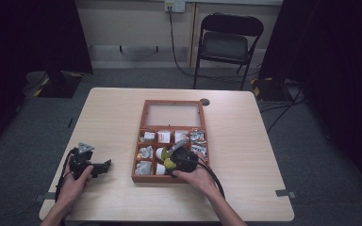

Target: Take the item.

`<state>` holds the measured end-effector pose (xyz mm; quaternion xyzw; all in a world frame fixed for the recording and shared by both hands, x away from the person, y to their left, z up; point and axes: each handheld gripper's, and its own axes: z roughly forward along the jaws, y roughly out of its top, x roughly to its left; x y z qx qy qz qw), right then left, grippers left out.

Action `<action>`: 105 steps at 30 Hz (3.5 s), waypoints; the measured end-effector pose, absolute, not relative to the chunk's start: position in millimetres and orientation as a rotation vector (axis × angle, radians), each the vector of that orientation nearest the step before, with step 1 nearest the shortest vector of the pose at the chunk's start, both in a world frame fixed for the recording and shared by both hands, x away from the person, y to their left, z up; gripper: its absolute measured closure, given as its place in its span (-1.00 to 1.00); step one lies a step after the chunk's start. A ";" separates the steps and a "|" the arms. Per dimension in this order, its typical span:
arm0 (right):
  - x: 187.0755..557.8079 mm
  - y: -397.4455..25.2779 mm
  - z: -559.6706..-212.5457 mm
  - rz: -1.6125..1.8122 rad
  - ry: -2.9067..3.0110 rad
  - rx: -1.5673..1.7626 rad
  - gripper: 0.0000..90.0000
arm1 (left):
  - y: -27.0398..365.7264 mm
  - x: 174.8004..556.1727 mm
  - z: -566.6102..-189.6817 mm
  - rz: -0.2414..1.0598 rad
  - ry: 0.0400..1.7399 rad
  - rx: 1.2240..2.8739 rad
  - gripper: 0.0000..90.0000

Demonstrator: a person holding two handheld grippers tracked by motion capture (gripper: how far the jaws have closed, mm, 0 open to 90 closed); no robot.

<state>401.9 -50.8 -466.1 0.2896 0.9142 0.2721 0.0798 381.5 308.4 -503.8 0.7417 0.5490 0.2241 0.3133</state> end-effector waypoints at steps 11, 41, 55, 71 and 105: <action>403.7 -56.8 -463.8 0.912 2.732 0.893 0.21 | 308.4 381.5 -503.8 0.591 1.448 1.956 -1.00; 403.3 -72.7 -451.5 1.164 2.648 0.913 0.23 | 308.3 381.5 -503.8 0.592 1.448 1.955 -1.00; 402.4 -77.6 -443.5 1.201 2.599 0.917 0.23 | 308.4 381.5 -503.8 0.591 1.448 1.956 -1.00; 397.7 -87.7 -432.3 1.237 2.529 0.917 0.23 | 308.4 381.4 -503.8 0.590 1.448 1.956 -1.00; 399.6 -126.6 -406.7 1.305 2.407 0.984 0.23 | 308.3 381.2 -503.8 0.588 1.446 1.956 -1.00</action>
